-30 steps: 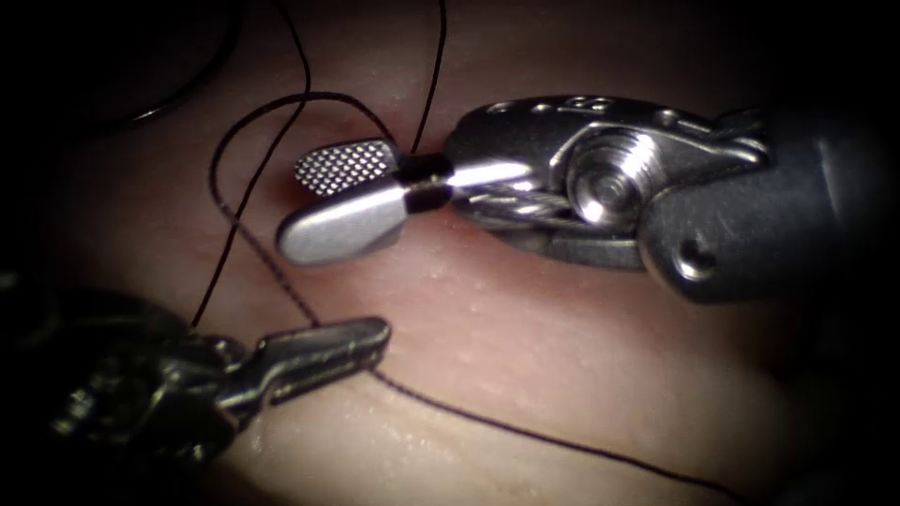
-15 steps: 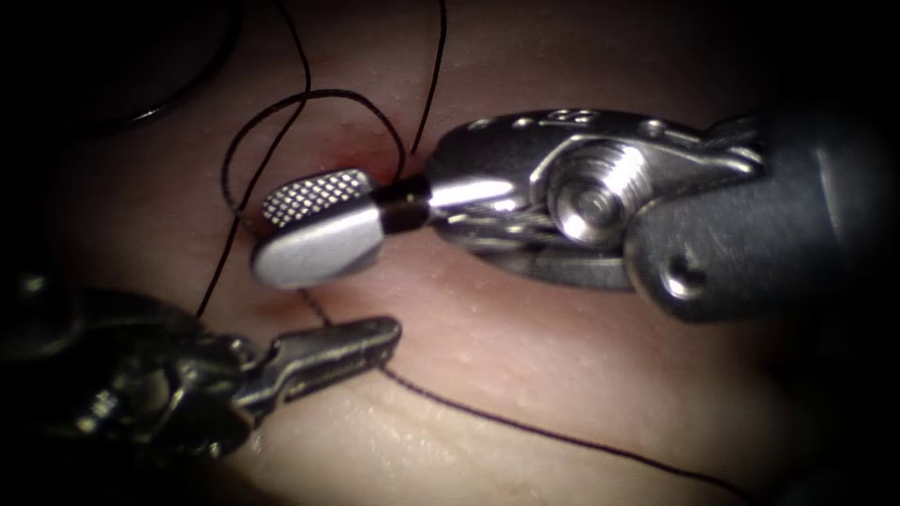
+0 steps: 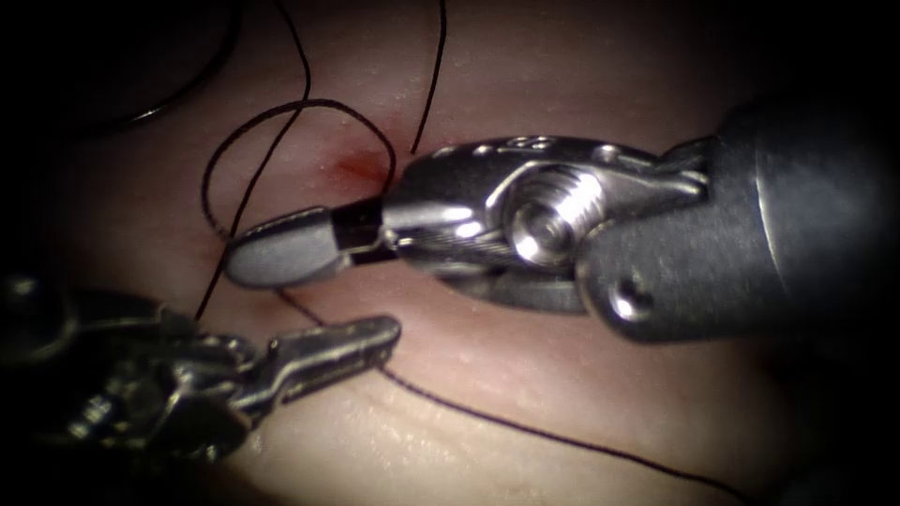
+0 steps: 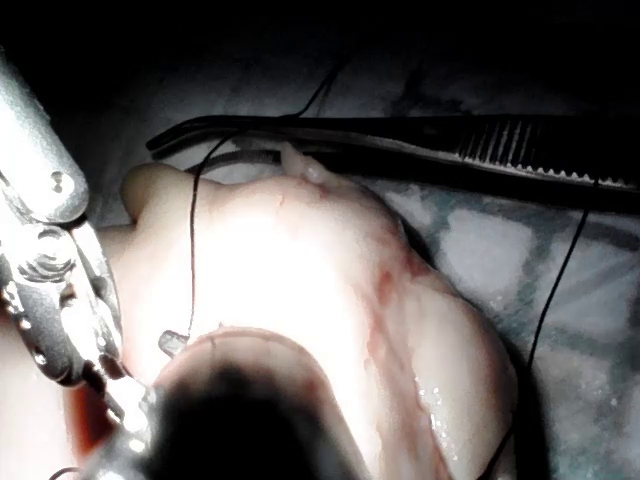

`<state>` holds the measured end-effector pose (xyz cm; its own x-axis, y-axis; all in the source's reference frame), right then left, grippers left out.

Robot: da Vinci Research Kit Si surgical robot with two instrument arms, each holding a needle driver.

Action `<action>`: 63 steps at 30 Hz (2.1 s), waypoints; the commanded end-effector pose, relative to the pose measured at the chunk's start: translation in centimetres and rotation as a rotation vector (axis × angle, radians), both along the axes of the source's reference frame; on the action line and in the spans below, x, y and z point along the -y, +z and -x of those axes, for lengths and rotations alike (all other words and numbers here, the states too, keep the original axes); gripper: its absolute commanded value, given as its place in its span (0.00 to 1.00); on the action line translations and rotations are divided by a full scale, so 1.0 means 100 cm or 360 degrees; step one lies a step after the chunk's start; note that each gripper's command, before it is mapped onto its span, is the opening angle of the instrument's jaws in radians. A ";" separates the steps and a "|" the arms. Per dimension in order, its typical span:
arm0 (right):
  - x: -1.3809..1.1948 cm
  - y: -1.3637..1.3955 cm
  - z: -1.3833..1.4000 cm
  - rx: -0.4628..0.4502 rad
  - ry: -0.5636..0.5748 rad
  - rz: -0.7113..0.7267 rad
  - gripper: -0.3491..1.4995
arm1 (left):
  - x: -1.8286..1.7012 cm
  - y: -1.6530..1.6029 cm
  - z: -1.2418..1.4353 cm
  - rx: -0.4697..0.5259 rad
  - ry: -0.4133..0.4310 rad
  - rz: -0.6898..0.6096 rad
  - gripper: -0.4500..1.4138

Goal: Wound Closure
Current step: Right gripper grasps suture, then left gripper regrasps suture distally from previous grasp

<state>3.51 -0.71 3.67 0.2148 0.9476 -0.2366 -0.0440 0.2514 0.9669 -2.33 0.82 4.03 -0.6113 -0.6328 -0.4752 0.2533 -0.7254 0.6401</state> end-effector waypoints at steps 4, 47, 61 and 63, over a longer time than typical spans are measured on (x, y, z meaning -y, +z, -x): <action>-0.0015 0.0003 0.0006 0.0065 0.0080 -0.0012 0.00 | 0.0008 0.0004 0.0005 -0.0012 -0.0029 0.0009 0.67; -0.0050 0.0010 0.0000 0.0184 0.0219 -0.0204 0.00 | 0.0007 0.0040 0.0076 0.0181 -0.0292 0.0300 0.69; -0.0048 0.0010 0.0001 0.0185 0.0217 -0.0201 0.00 | 0.0002 0.0041 0.0077 0.0192 -0.0300 0.0351 0.48; -0.0047 0.0010 0.0002 0.0185 0.0217 -0.0201 0.00 | 0.0000 0.0042 0.0080 0.0183 -0.0292 0.0366 0.45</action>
<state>3.43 -0.20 3.73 0.1004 0.9904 -0.0945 -0.1844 0.1119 0.9765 -3.09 0.90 4.42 -0.6774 -0.6165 -0.4013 0.0461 -0.5801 0.8133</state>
